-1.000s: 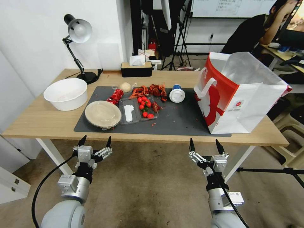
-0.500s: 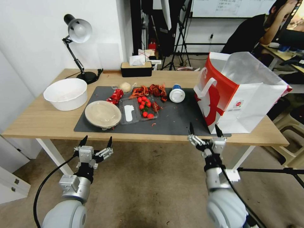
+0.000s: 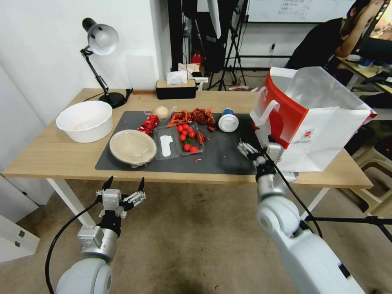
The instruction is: Pick up the trash from the table and place it into the takeout bag.
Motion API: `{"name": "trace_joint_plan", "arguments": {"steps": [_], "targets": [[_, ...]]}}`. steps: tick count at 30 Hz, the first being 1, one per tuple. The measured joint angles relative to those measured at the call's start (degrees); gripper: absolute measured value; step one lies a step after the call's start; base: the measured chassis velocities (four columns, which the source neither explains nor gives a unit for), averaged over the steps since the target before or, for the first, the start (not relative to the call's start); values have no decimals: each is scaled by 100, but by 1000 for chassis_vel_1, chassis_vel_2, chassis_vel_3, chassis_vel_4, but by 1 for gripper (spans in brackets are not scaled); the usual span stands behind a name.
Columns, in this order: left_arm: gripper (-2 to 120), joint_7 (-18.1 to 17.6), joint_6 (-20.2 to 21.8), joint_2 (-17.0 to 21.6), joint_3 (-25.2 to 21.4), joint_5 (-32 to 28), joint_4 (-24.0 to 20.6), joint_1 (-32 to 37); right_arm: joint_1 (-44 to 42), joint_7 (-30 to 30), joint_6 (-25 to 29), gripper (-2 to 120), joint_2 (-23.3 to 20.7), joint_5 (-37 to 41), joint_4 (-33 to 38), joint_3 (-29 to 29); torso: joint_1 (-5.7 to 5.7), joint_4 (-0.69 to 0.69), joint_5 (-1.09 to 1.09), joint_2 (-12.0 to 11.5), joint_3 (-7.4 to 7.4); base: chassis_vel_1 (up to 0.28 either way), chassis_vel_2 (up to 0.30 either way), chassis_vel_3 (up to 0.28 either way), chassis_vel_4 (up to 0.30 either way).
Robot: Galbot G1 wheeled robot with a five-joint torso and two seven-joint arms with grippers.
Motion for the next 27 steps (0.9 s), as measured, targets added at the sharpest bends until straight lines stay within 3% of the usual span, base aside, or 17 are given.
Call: {"name": "trace_joint_plan", "arguments": {"steps": [18, 27], "targets": [[100, 3, 25, 1, -45, 20, 144, -91, 1845, 198, -352, 100, 246, 691, -1547, -422, 0, -2, 0, 0, 0, 0, 0, 0, 0], [100, 3, 28, 10, -40, 20, 169, -92, 2032, 160, -445, 100, 224, 833, -1697, -417, 0, -2, 0, 0, -1, 0, 0, 0, 0]]}}
